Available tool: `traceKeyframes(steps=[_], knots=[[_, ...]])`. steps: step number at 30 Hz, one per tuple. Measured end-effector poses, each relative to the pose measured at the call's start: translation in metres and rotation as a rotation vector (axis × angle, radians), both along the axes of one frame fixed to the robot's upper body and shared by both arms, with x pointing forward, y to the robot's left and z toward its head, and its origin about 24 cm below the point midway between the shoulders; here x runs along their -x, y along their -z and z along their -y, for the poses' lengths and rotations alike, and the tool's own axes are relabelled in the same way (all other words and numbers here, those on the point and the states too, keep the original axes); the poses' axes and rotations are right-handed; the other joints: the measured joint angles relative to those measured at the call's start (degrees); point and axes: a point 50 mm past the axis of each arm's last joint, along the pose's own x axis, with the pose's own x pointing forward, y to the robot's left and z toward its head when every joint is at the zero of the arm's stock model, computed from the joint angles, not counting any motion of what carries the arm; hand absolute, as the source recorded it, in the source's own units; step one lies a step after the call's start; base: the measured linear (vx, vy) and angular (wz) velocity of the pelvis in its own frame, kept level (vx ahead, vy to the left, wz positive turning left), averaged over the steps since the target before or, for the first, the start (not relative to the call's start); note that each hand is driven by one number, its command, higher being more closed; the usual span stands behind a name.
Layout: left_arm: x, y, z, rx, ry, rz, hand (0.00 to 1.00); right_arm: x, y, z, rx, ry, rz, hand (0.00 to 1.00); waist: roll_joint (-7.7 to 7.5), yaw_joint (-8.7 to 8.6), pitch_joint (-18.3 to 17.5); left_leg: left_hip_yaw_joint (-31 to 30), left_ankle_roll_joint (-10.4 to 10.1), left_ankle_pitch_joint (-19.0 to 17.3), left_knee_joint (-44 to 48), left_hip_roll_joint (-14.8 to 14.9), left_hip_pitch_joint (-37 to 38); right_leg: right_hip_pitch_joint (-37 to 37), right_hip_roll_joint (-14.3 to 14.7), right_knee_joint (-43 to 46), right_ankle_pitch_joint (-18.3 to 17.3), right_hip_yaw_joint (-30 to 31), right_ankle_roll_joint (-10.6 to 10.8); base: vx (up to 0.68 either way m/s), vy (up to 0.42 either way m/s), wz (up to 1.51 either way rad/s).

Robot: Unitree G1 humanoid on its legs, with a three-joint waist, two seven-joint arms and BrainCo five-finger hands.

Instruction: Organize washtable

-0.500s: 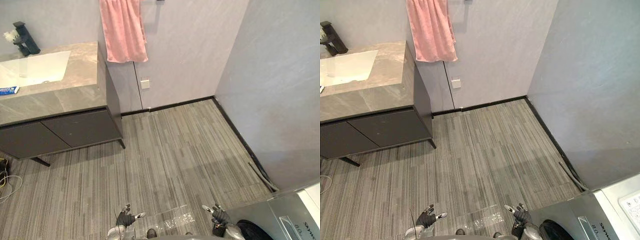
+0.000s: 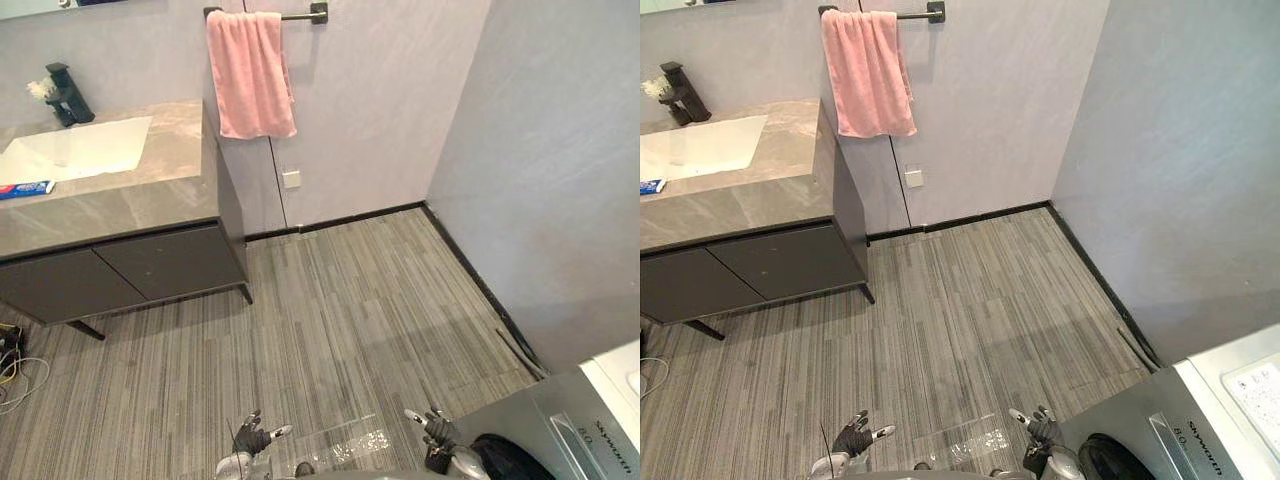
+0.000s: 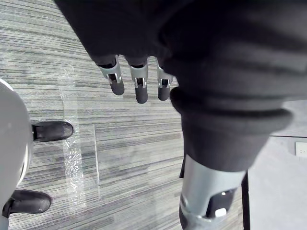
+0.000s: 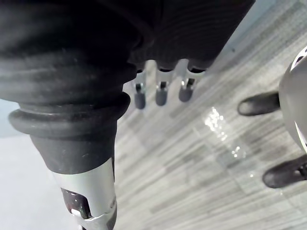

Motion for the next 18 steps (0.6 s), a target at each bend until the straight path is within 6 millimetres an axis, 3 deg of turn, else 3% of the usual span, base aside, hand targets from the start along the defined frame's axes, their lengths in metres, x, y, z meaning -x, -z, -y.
traceKeyframes(steps=[18], knots=[[-0.0012, -0.0005, 0.0, 0.006, -0.021, 0.01, 0.0, -0.0009, -0.0004, -0.0005, 0.002, 0.028, 0.007, 0.0, -0.08, 0.04, 0.04, 0.15, 0.1, 0.1, 0.0, -0.1, -0.56, 0.02, -0.01, -0.61, 0.53, -0.58, -0.32, 0.02, -0.01, 0.0]])
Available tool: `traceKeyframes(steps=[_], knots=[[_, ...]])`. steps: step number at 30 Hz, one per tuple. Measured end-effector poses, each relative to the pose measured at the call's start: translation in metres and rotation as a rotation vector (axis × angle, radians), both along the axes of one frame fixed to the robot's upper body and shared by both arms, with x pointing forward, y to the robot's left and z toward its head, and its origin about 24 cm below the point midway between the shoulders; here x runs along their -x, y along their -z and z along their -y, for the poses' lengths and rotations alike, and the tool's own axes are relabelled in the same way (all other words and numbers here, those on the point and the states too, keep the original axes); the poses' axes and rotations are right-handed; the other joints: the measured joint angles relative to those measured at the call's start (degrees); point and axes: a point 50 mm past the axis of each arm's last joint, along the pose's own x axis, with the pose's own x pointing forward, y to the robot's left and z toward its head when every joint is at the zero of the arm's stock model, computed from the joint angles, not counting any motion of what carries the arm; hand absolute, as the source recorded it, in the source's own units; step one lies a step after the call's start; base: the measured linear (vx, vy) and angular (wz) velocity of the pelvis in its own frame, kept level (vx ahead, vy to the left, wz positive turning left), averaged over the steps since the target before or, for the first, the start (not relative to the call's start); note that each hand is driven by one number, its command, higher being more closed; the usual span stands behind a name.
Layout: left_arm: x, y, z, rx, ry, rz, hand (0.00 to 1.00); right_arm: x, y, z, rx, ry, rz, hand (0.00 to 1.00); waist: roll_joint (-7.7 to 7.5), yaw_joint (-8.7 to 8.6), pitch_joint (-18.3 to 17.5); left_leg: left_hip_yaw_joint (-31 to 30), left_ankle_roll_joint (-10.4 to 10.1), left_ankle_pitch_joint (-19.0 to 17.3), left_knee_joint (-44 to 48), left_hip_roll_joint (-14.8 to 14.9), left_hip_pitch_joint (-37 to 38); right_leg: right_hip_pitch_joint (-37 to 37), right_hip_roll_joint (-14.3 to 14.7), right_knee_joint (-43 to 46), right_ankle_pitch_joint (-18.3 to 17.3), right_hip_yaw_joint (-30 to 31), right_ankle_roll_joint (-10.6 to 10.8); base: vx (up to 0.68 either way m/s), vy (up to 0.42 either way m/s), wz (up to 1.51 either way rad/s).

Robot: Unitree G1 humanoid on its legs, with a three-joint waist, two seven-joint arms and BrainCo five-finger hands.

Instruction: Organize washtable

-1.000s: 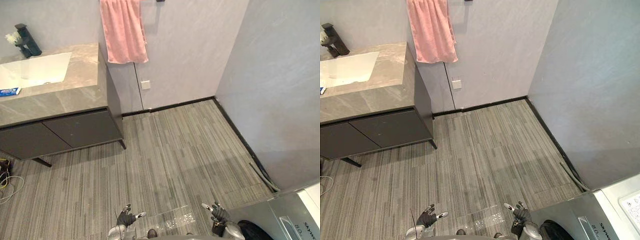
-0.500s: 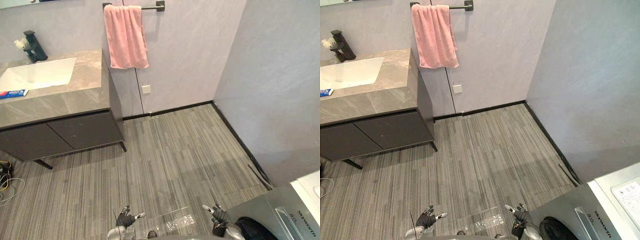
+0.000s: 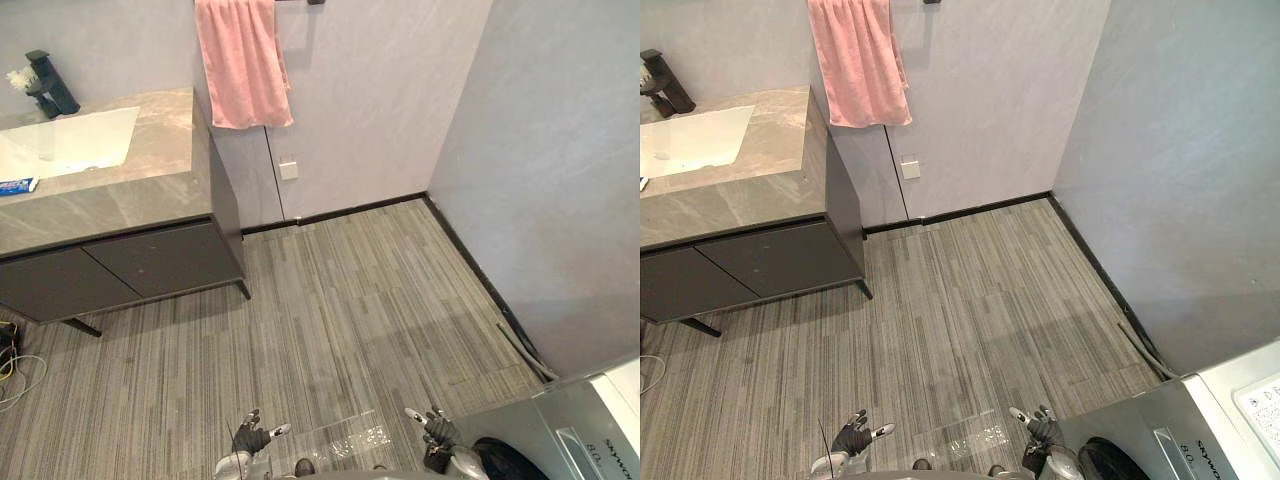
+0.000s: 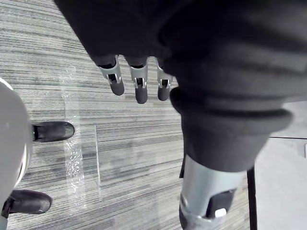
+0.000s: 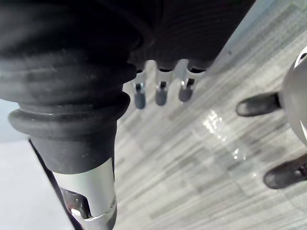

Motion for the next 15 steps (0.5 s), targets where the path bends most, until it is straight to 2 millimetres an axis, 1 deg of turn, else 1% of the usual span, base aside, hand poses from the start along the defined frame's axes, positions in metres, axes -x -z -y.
traceKeyframes(steps=[2, 3, 4, 5, 6, 7, 8, 9, 10, 11, 12, 13, 14, 15], knots=[[-0.001, 0.0, 0.0, 0.0, 0.0, 0.004, 0.0, -0.002, -0.001, 0.0, 0.0, 0.001, 0.005, 0.0, -0.05, -0.02, 0.4, -0.22, 0.04, -0.03, 0.0, -0.14, -0.26, -0.19, -0.14, 0.04, -0.02, -0.29, 0.04, -0.09, 0.01, 0.07], [-0.002, -0.001, 0.0, 0.0, 0.0, 0.007, 0.0, -0.002, -0.001, 0.001, 0.0, 0.005, 0.004, 0.0, -0.1, 0.03, 0.72, -0.35, 0.13, -0.12, 0.01, -0.44, -0.62, -0.95, -0.56, 0.63, -0.75, -0.58, 0.9, -0.09, 0.028, 0.09], [-0.002, -0.001, 0.0, 0.0, 0.0, 0.008, 0.0, -0.003, -0.001, 0.002, 0.0, 0.011, 0.007, 0.0, -0.19, 0.05, 1.0, -0.35, 0.3, -0.23, 0.02, -0.54, -0.84, -1.56, -0.78, 1.57, -1.27, -0.67, 1.23, -0.07, 0.037, 0.06], [-0.003, -0.001, 0.001, 0.002, 0.001, 0.011, 0.0, -0.005, -0.002, 0.002, -0.002, 0.016, 0.012, 0.0, 0.17, 0.07, 1.34, -0.33, 0.99, -1.02, 0.03, -0.7, -1.1, -2.92, -1.2, 3.91, -2.54, -0.66, 1.53, -0.02, 0.084, 0.03], [-0.004, -0.002, 0.0, -0.001, 0.001, 0.019, 0.0, -0.008, -0.003, 0.002, -0.004, 0.023, 0.02, 0.0, -0.1, 0.08, 1.89, -0.3, 1.55, -1.48, 0.04, -1.31, -1.26, -5.16, -2.45, 8.38, -4.81, -0.67, 2.21, 0.0, 0.097, 0.05], [-0.005, -0.003, -0.001, -0.002, 0.001, 0.026, 0.0, -0.008, -0.003, 0.003, -0.004, 0.026, 0.021, 0.0, -0.29, 0.09, 2.18, -0.13, 2.11, -1.91, 0.06, -1.68, -1.17, -6.08, -3.23, 10.63, -6.07, -0.84, 2.86, 0.03, 0.125, 0.14], [-0.007, -0.004, -0.002, -0.005, 0.003, 0.035, 0.0, -0.008, -0.003, 0.004, -0.004, 0.039, 0.025, 0.0, -0.51, 0.14, 2.51, 0.09, 2.31, -2.54, 0.08, -2.52, -0.86, -7.83, -5.05, 15.52, -8.28, -1.07, 4.59, 0.08, 0.105, 0.13], [-0.01, -0.006, -0.002, -0.009, 0.011, 0.049, 0.0, -0.011, -0.005, 0.006, -0.003, 0.047, 0.041, 0.0, -0.95, 0.3, 3.26, -0.04, 3.09, -3.14, 0.05, -3.03, -0.63, -10.4, -6.58, 22.39, -8.75, -0.91, 5.05, 0.09, 0.104, 0.08], [-0.012, -0.007, -0.003, -0.011, 0.01, 0.057, 0.0, -0.013, -0.006, 0.005, -0.005, 0.048, 0.052, 0.0, -0.61, 0.26, 3.86, -0.24, 3.37, -3.29, 0.1, -3.0, -0.23, -12.65, -7.4, 27.42, -8.56, -0.81, 4.83, 0.12, 0.103, 0.0], [-0.012, -0.007, -0.007, -0.024, 0.01, 0.058, 0.0, -0.023, -0.01, 0.005, -0.005, 0.041, 0.087, 0.0, -0.63, 0.0, 5.09, -0.62, 3.9, -3.63, 0.45, -2.57, 0.64, -15.9, -7.83, 32.17, -9.93, -0.95, 3.73, 0.14, 0.084, 0.03], [-0.012, -0.007, -0.007, -0.025, 0.002, 0.056, 0.0, -0.024, -0.011, 0.006, -0.002, 0.045, 0.09, 0.0, 0.06, 0.0, 5.78, -0.92, 4.11, -4.09, 0.46, -1.67, 1.12, -18.02, -7.7, 32.68, -10.66, -1.42, 3.35, 0.16, 0.069, 0.1], [-0.013, -0.008, -0.008, -0.027, -0.004, 0.058, 0.0, -0.025, -0.012, 0.007, -0.002, 0.048, 0.095, 0.0, 0.15, -0.03, 5.93, -1.35, 3.96, -4.47, 0.47, -1.11, 1.37, -19.15, -7.7, 32.55, -10.88, -1.99, 3.44, 0.22, 0.035, 0.2], [-0.019, -0.009, -0.009, -0.029, -0.008, 0.072, 0.0, -0.027, -0.014, 0.009, 0.003, 0.055, 0.108, 0.0, 0.34, -0.15, 6.54, -2.1, 3.36, -5.62, 1.26, 0.43, 1.79, -20.88, -7.63, 30.65, -10.78, -3.1, 3.56, 0.35, 0.01, 0.27], [-0.025, -0.011, -0.01, -0.031, -0.005, 0.087, 0.0, -0.027, -0.014, 0.012, 0.006, 0.065, 0.111, 0.0, 0.5, -0.11, 7.02, -2.89, 2.02, -7.24, 2.9, 1.88, 1.95, -22.39, -7.61, 26.39, -9.14, -3.87, 4.13, 0.31, 0.002, 0.26]])
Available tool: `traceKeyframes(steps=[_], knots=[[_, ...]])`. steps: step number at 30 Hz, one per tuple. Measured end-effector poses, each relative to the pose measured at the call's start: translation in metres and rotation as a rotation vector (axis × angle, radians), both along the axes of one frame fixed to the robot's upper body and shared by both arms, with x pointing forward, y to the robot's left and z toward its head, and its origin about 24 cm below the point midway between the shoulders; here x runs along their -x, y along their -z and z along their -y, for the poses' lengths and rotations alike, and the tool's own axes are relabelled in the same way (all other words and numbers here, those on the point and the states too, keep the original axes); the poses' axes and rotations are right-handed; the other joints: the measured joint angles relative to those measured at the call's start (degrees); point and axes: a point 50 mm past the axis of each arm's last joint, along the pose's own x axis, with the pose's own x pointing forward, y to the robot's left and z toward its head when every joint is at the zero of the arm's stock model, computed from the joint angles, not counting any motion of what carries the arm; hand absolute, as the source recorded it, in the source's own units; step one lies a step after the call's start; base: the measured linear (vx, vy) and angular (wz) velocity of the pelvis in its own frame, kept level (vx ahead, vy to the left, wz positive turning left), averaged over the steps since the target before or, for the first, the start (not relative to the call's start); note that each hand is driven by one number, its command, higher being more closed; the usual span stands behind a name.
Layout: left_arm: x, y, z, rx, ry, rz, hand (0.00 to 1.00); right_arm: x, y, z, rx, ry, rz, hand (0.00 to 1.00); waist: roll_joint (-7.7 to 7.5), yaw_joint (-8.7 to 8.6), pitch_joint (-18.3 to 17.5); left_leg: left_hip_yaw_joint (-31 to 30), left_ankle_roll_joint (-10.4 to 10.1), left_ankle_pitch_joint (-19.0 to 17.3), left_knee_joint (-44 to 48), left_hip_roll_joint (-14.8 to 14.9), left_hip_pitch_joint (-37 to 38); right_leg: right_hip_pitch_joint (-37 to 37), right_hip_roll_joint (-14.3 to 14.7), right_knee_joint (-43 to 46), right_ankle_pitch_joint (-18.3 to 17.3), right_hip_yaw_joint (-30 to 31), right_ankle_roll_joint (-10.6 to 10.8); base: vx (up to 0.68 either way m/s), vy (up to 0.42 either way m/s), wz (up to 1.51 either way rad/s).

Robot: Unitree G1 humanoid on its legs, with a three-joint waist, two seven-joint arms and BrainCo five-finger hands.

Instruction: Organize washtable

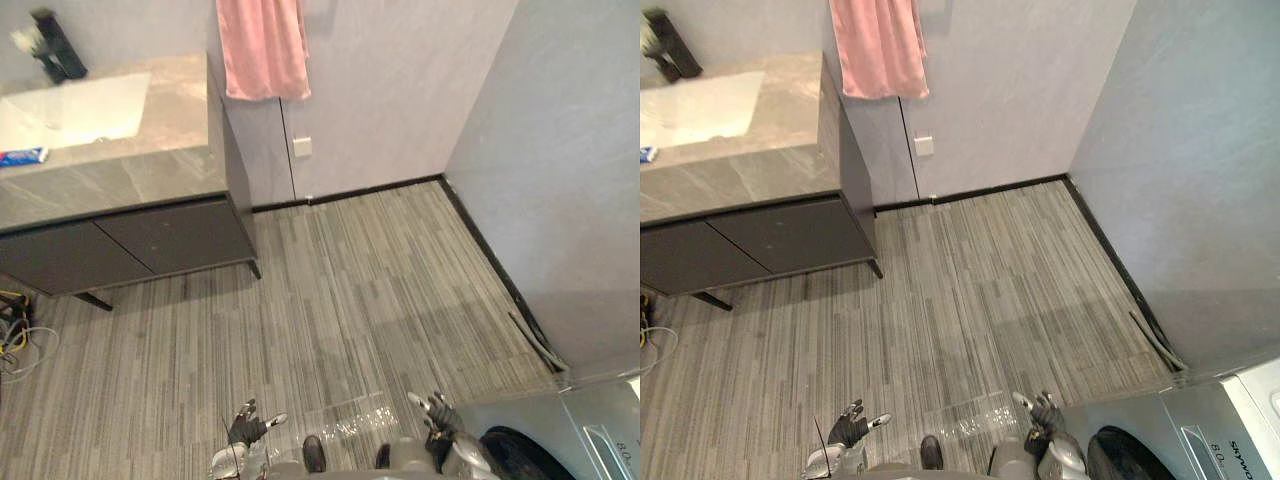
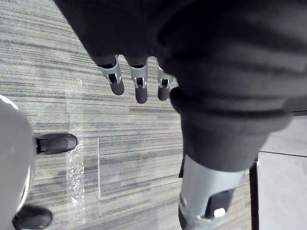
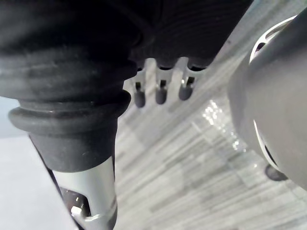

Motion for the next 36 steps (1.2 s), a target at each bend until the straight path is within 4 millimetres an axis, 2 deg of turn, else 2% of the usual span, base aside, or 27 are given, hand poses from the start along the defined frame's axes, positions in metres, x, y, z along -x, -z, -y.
traceKeyframes(steps=[2, 3, 5, 7, 8, 9, 10, 11, 12, 14, 15, 17, 19, 20, 22, 23, 24, 25, 26, 27, 28, 29, 30, 32, 34, 35, 36], knots=[[-0.005, -0.002, 0.0, -0.002, 0.003, 0.012, 0.0, 0.001, 0.0, 0.002, 0.002, 0.009, -0.001, 0.0, -0.04, -0.19, 0.17, -0.72, -1.81, -1.68, 0.98, 1.14, 1.25, -1.4, 0.1, -7.05, 4.5, -0.26, 0.63, 0.35, -0.028, 0.2], [-0.009, -0.003, 0.0, -0.002, 0.006, 0.023, 0.0, 0.003, 0.001, 0.003, 0.003, 0.011, -0.006, 0.0, -0.56, -0.49, 0.7, -1.07, -3.14, -2.98, 0.99, 1.4, 3.63, -1.76, -0.33, -12.43, 8.83, -0.29, 1.41, 0.46, -0.075, 0.24], [-0.014, -0.005, 0.001, -0.002, 0.011, 0.035, 0.0, 0.009, 0.003, 0.003, 0.0, 0.015, -0.021, 0.0, -1.61, -1.12, 1.12, -1.61, -5.68, -5.35, 1.01, 1.29, 7.13, -3.06, -1.27, -16.55, 12.4, -0.36, 1.07, 0.58, -0.208, 0.42], [-0.013, -0.005, 0.001, -0.001, 0.011, 0.036, 0.0, 0.016, 0.003, 0.006, -0.003, 0.036, -0.023, 0.0, -1.16, -2.41, 0.71, -3.11, -7.62, -9.96, 2.08, 2.91, 9.92, -5.45, -0.77, -13.51, 13.19, 0.25, -1.32, 0.75, -0.381, 0.65], [-0.011, -0.004, -0.002, -0.005, 0.004, 0.029, 0.0, 0.015, 0.002, 0.009, 0.002, 0.042, -0.016, 0.0, -0.85, -2.9, 0.2, -3.85, -7.82, -10.9, 3.7, 4.1, 10.07, -6.0, 0.06, -10.99, 15.26, 0.7, -3.51, 0.68, -0.38, 0.48], [-0.008, -0.003, -0.001, -0.001, -0.002, 0.022, 0.0, 0.014, 0.001, 0.012, 0.013, 0.038, -0.011, 0.0, 0.38, -2.61, -0.43, -4.44, -8.95, -11.14, 12.18, 6.24, 6.66, -6.75, 1.25, -7.85, 16.74, 0.35, -5.49, 0.56, -0.35, 0.28], [-0.007, -0.002, 0.003, 0.011, -0.009, 0.02, 0.0, 0.013, 0.001, 0.014, 0.021, 0.034, -0.013, 0.0, 1.22, -1.98, -0.42, -4.33, -10.05, -10.5, 18.42, 7.86, 3.87, -6.23, 2.26, -7.55, 16.01, -0.16, -6.62, 0.7, -0.477, -0.02], [-0.003, 0.0, 0.004, 0.031, -0.053, 0.014, 0.0, 0.013, 0.0, 0.02, 0.039, 0.027, -0.019, 0.0, 2.97, -0.95, -0.4, -3.76, -10.69, -6.09, 32.24, 11.21, -1.52, -3.68, 5.16, -8.17, 14.17, -0.94, -8.53, 0.72, -0.459, -0.33], [0.008, 0.003, 0.005, 0.057, -0.11, -0.011, 0.0, 0.012, 0.0, 0.02, 0.045, 0.011, -0.024, 0.0, 3.91, -0.7, -0.35, -3.15, -10.42, 0.52, 45.71, 14.95, -6.48, 0.57, 8.01, -9.95, 12.56, -0.84, -10.16, 0.73, -0.414, -0.46], [0.016, 0.006, 0.004, 0.071, -0.14, -0.029, 0.0, 0.012, 0.001, 0.021, 0.052, 0.0, -0.029, 0.0, 3.42, 0.89, -0.02, -0.48, -10.25, 0.21, 60.54, 18.86, -10.27, 7.83, 11.19, -13.33, 11.64, 0.95, -11.38, 0.73, -0.378, -0.68], [0.012, 0.004, 0.002, 0.072, -0.157, -0.01, 0.0, 0.01, 0.0, 0.019, 0.05, -0.001, -0.025, 0.0, 2.44, 1.37, 0.52, 2.51, -8.74, -0.71, 64.49, 19.5, -12.11, 13.19, 12.01, -15.93, 11.34, 2.82, -11.83, 0.69, -0.362, -0.64], [0.004, -0.001, 0.0, 0.082, -0.183, 0.035, 0.0, -0.001, -0.004, 0.023, 0.065, -0.006, 0.0, 0.0, 1.26, 1.87, 0.93, 6.85, -6.52, -3.1, 65.48, 19.15, -15.49, 18.98, 12.21, -19.56, 11.23, 6.08, -11.99, 0.61, -0.242, -0.67], [-0.001, -0.005, 0.002, 0.102, -0.215, 0.071, 0.0, -0.017, -0.011, 0.027, 0.08, -0.012, 0.038, 0.0, 1.23, 2.84, 0.9, 10.26, -6.56, -4.9, 61.06, 18.37, -20.18, 22.26, 12.36, -22.09, 11.2, 9.48, -12.01, 0.53, -0.1, -0.9], [-0.004, -0.006, 0.001, 0.106, -0.225, 0.084, 0.0, -0.024, -0.014, 0.027, 0.082, -0.014, 0.055, 0.0, 1.21, 3.81, 0.93, 11.32, -6.23, -5.08, 54.42, 18.01, -22.46, 24.64, 12.44, -23.39, 11.03, 10.9, -11.73, 0.56, 0.016, -0.86], [-0.005, -0.007, -0.001, 0.11, -0.249, 0.094, 0.0, -0.028, -0.016, 0.025, 0.079, -0.018, 0.07, 0.0, 0.55, 3.85, 1.21, 10.56, -6.59, -4.65, 39.11, 15.21, -23.34, 28.46, 11.3, -23.8, 9.05, 11.56, -8.66, 0.53, 0.073, -0.72], [-0.003, -0.007, -0.001, 0.116, -0.258, 0.091, 0.0, -0.027, -0.016, 0.025, 0.085, -0.024, 0.072, 0.0, 0.49, 3.79, 0.96, 9.29, -7.77, -2.48, 26.83, 12.96, -22.55, 30.24, 10.42, -24.44, 7.29, 11.58, -6.53, 0.38, 0.154, -0.81], [-0.001, -0.006, 0.0, 0.119, -0.265, 0.086, 0.0, -0.026, -0.016, 0.025, 0.092, -0.032, 0.071, 0.0, 0.84, 4.04, 0.42, 7.94, -7.88, 1.13, 16.54, 11.39, -22.48, 31.9, 9.77, -25.49, 4.75, 11.5, -5.79, 0.29, 0.137, -0.91], [0.0, -0.005, 0.001, 0.121, -0.268, 0.081, 0.0, -0.025, -0.016, 0.026, 0.095, -0.032, 0.069, 0.0, 1.29, 4.25, 0.07, 7.46, -7.57, 2.45, 13.28, 11.29, -22.67, 32.65, 9.69, -25.94, 3.15, 11.42, -5.72, 0.4, 0.269, -0.93], [0.006, -0.001, 0.004, 0.128, -0.274, 0.051, 0.0, -0.016, -0.014, 0.03, 0.106, -0.027, 0.05, 0.0, 2.58, 4.65, -0.55, 5.65, -4.99, 9.51, 12.62, 11.52, -23.03, 34.64, 9.73, -26.31, 0.92, 12.01, -4.52, 0.35, 0.252, -0.56], [0.007, -0.001, 0.002, 0.124, -0.275, 0.048, 0.0, -0.008, -0.01, 0.029, 0.101, -0.022, 0.025, 0.0, 2.74, 4.8, -1.49, 5.69, -4.08, 12.61, 13.14, 11.07, -22.87, 35.21, 9.43, -26.13, 0.43, 12.14, -3.74, 0.54, 0.35, -0.19], [0.003, -0.003, -0.005, 0.102, -0.268, 0.059, 0.0, 0.008, -0.001, 0.02, 0.071, -0.019, -0.021, 0.0, -0.71, 4.45, -2.78, 5.83, -2.31, 14.95, 13.19, 8.25, -22.76, 35.44, 6.21, -24.91, 0.06, 11.48, -2.55, 0.38, 0.202, 0.15], [0.002, -0.004, -0.008, 0.095, -0.266, 0.064, 0.0, 0.01, 0.0, 0.018, 0.067, -0.02, -0.027, 0.0, -1.13, 4.42, -2.91, 5.83, -2.21, 14.9, 13.01, 7.73, -22.68, 35.25, 5.71, -24.42, 0.29, 11.15, -2.22, 0.55, 0.283, 0.47], [-0.002, -0.006, -0.015, 0.078, -0.261, 0.072, 0.0, 0.013, 0.003, 0.007, 0.038, -0.022, -0.036, 0.0, -2.82, 4.3, -3.26, 6.16, -0.63, 13.39, 14.31, 5.81, -22.58, 34.97, 3.69, -22.08, 2.42, 10.19, -0.06, 0.53, 0.29, 0.43], [0.003, -0.004, -0.017, 0.071, -0.268, 0.057, 0.0, 0.013, 0.004, 0.002, 0.023, -0.03, -0.036, 0.0, -3.02, 4.46, -3.59, 7.09, 0.57, 10.44, 17.66, 5.48, -22.43, 34.65, 3.09, -19.01, 4.42, 10.49, 0.13, 0.41, 0.241, 0.27], [0.011, -0.002, -0.018, 0.067, -0.269, 0.037, 0.0, 0.013, 0.004, 0.001, 0.022, -0.035, -0.036, 0.0, -2.53, 5.04, -4.43, 7.75, 0.72, 4.69, 21.17, 4.78, -20.76, 30.95, 1.99, -6.27, 5.25, 10.57, 0.92, 0.36, 0.233, 0.1], [0.013, -0.001, -0.018, 0.064, -0.267, 0.029, 0.0, 0.014, 0.005, 0.001, 0.023, -0.037, -0.04, 0.0, -2.57, 4.94, -4.76, 7.6, 0.74, 3.7, 20.92, 4.28, -20.16, 28.65, 1.28, -0.79, 5.95, 10.41, 2.09, 0.29, 0.184, 0.35], [0.015, -0.001, -0.018, 0.057, -0.258, 0.022, 0.0, 0.014, 0.005, 0.001, 0.023, -0.035, -0.041, 0.0, -2.92, 4.56, -5.09, 6.65, 1.24, 2.28, 19.71, 2.85, -18.86, 22.82, -0.64, 11.23, 10.71, 11.11, 5.79, 0.21, 0.137, 0.4]])
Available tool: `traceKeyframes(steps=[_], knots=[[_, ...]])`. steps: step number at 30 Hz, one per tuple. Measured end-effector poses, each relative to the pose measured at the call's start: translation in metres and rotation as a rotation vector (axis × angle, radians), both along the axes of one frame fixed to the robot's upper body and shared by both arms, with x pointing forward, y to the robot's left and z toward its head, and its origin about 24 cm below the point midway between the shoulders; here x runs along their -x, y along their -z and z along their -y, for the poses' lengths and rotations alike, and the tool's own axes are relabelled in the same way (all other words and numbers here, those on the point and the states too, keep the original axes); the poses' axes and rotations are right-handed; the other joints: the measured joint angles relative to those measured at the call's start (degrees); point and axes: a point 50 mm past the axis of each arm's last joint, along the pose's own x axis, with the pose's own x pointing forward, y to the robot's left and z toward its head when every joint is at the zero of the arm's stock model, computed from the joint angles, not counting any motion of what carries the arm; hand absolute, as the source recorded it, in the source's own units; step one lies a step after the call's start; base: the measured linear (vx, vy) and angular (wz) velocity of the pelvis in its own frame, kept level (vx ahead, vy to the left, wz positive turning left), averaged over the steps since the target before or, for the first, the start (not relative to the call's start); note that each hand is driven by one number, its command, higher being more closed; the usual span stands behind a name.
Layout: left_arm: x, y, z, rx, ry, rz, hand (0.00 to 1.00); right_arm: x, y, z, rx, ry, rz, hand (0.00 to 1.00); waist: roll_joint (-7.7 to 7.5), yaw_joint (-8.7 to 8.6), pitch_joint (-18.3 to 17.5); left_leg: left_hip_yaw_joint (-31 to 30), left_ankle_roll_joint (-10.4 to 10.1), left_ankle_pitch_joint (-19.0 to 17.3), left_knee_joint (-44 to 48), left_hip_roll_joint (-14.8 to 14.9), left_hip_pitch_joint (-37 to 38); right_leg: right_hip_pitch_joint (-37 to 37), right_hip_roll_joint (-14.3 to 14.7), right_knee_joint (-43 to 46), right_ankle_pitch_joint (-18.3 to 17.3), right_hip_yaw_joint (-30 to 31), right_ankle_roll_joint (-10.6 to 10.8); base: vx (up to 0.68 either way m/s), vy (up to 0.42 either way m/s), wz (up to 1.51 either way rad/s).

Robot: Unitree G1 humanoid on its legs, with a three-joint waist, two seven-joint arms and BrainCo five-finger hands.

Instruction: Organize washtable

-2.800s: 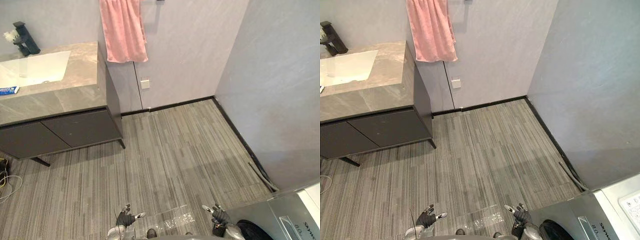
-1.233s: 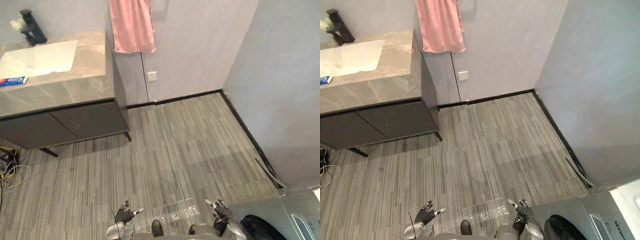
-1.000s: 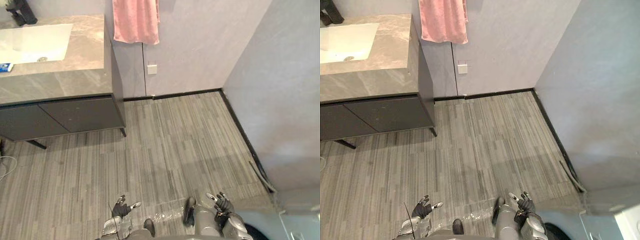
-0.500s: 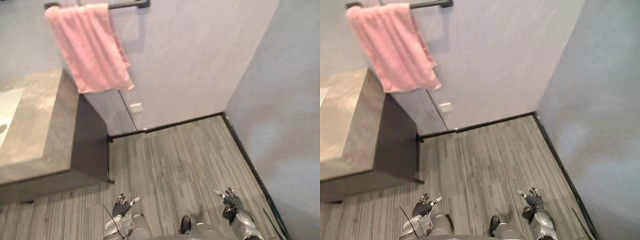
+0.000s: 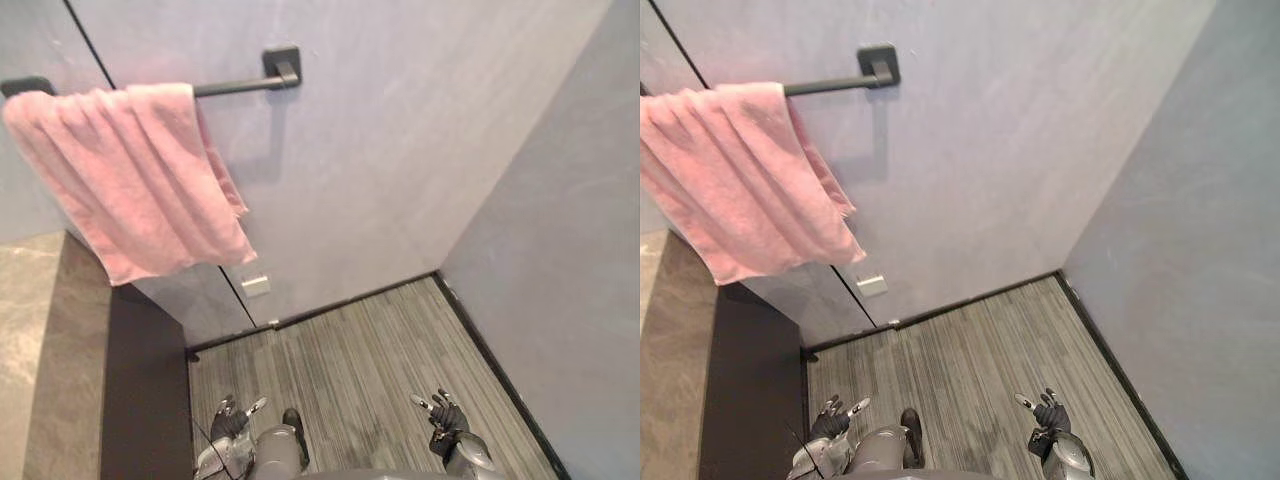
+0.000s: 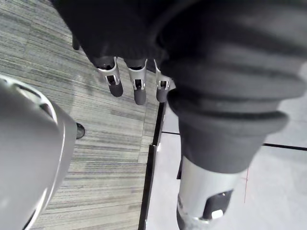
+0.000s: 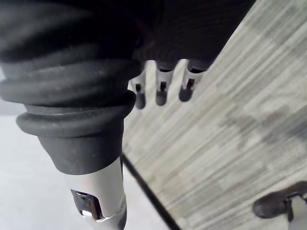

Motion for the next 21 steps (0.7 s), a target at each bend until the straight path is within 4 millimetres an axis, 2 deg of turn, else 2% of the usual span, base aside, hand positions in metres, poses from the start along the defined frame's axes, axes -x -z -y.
traceKeyframes(steps=[1, 2, 3, 4, 5, 6, 7, 8, 9, 10, 11, 12, 14, 15, 18, 21], knots=[[0.0, 0.0, 0.001, -0.003, 0.011, -0.001, 0.0, 0.001, 0.001, 0.0, -0.001, 0.002, -0.004, 0.0, 0.0, -0.2, 0.0, -0.79, 0.42, -0.25, -0.62, -0.65, 0.62, -1.9, -0.39, 4.09, 2.72, 0.36, 0.39, 0.26, 0.14, 0.6], [-0.001, 0.0, 0.001, -0.012, 0.028, -0.004, 0.0, 0.003, 0.001, -0.001, -0.005, 0.003, -0.01, 0.0, 0.29, -1.11, 0.16, -2.01, 0.97, -0.62, -2.06, -1.77, 2.22, -6.28, -1.11, 12.78, 1.36, 1.37, 0.28, 0.28, 0.129, 0.55], [-0.003, -0.001, 0.004, -0.018, 0.059, -0.003, 0.0, 0.005, 0.002, 0.0, -0.006, 0.008, -0.014, 0.0, 0.27, -1.2, 0.31, -2.77, 1.1, -0.65, -4.44, -2.67, 5.4, -9.67, -2.03, 17.32, -4.46, 0.21, -2.65, 0.28, 0.112, 0.5], [-0.004, -0.001, 0.004, -0.019, 0.07, -0.002, 0.0, 0.006, 0.002, 0.0, -0.006, 0.01, -0.017, 0.0, 0.55, -1.24, 0.43, -3.18, 1.07, -0.62, -5.35, -2.84, 6.84, -10.4, -2.37, 17.53, -6.53, -0.85, -4.08, 0.33, 0.071, 0.45], [-0.007, -0.002, 0.004, -0.022, 0.078, 0.005, 0.0, 0.011, 0.003, 0.0, -0.006, 0.011, -0.026, 0.0, 1.24, -1.62, 0.52, -4.49, 0.82, -0.46, -7.3, -3.11, 9.61, -11.66, -2.61, 15.39, -10.37, -3.76, -5.98, 0.31, -0.005, 0.65], [-0.01, -0.003, 0.004, -0.025, 0.079, 0.016, 0.0, 0.016, 0.005, 0.0, -0.006, 0.009, -0.037, 0.0, 1.72, -2.49, 0.46, -6.42, 0.55, -0.28, -8.34, -3.26, 11.17, -12.72, -1.89, 9.59, -12.71, -5.75, -6.35, 0.3, -0.04, 0.78], [-0.012, -0.004, 0.004, -0.025, 0.08, 0.022, 0.0, 0.017, 0.005, 0.0, -0.004, 0.005, -0.041, 0.0, 1.69, -2.87, 0.43, -7.41, 0.49, -0.24, -8.55, -3.25, 11.61, -12.87, -1.28, 6.22, -13.06, -5.95, -6.35, 0.22, -0.112, 0.97], [-0.017, -0.005, 0.006, -0.022, 0.087, 0.036, 0.0, 0.019, 0.005, 0.0, -0.003, 0.006, -0.045, 0.0, 1.52, -3.57, 0.29, -9.52, 0.11, -0.05, -9.1, -3.23, 12.0, -12.96, 0.52, -4.39, -13.17, -5.1, -6.33, 0.17, -0.146, 0.93], [-0.02, -0.006, 0.007, -0.025, 0.109, 0.041, 0.0, 0.02, 0.006, 0.0, -0.004, 0.008, -0.047, 0.0, 0.74, -4.06, -0.13, -10.77, -0.89, 0.07, -9.88, -3.65, 11.92, -12.97, 2.08, -15.52, -11.31, -2.45, -6.47, 0.17, -0.162, 0.88], [-0.02, -0.006, 0.006, -0.028, 0.115, 0.042, 0.0, 0.02, 0.006, -0.001, -0.004, 0.008, -0.047, 0.0, 0.04, -4.04, -0.31, -11.51, -1.3, -0.07, -9.95, -4.28, 11.84, -13.03, 2.4, -19.25, -9.28, -1.28, -7.0, 0.18, -0.211, 0.82], [-0.02, -0.005, 0.008, -0.025, 0.125, 0.031, 0.0, 0.024, 0.006, 0.004, 0.0, 0.028, -0.055, 0.0, -0.87, -4.13, -0.56, -13.06, -2.35, -0.58, -10.12, -4.42, 12.54, -12.14, 2.24, -19.71, -4.32, -0.74, -8.39, 0.24, -0.216, 0.51], [-0.016, -0.002, 0.016, -0.002, 0.123, 0.021, 0.0, 0.026, 0.007, 0.007, 0.003, 0.052, -0.061, 0.0, 0.39, -3.58, -0.96, -12.52, -3.25, -0.01, -11.21, -3.29, 13.5, -11.17, 3.11, -20.94, -4.42, -1.94, -8.84, 0.24, -0.212, 0.44], [-0.008, 0.002, 0.022, 0.02, 0.112, 0.0, 0.0, 0.022, 0.004, 0.016, 0.023, 0.064, -0.049, 0.0, 1.69, -3.63, -1.13, -12.55, -4.03, 0.49, -12.88, -2.13, 13.83, -10.53, 4.25, -22.67, -4.19, -3.09, -9.25, 0.22, -0.159, 0.17], [-0.001, 0.004, 0.024, 0.029, 0.097, -0.018, 0.0, 0.02, 0.003, 0.017, 0.026, 0.063, -0.042, 0.0, 2.58, -3.63, -1.38, -12.47, -5.07, 1.17, -14.51, -1.08, 14.63, -9.31, 5.51, -24.8, -3.66, -3.89, -9.99, 0.2, -0.146, 0.16], [0.006, 0.006, 0.018, 0.023, 0.071, -0.035, 0.0, 0.017, 0.002, 0.017, 0.026, 0.061, -0.029, 0.0, 2.54, -3.17, -1.66, -12.09, -6.05, 1.68, -16.98, 0.42, 16.31, -7.03, 7.33, -27.36, -3.38, -4.73, -10.39, 0.14, -0.118, 0.06], [0.004, 0.005, 0.017, 0.021, 0.067, -0.031, 0.0, 0.012, 0.0, 0.017, 0.029, 0.057, -0.009, 0.0, 2.42, -2.77, -2.04, -12.07, -6.44, 1.93, -17.68, 0.77, 16.33, -7.09, 7.7, -28.56, -2.99, -4.92, -10.74, 0.07, -0.044, 0.02]])
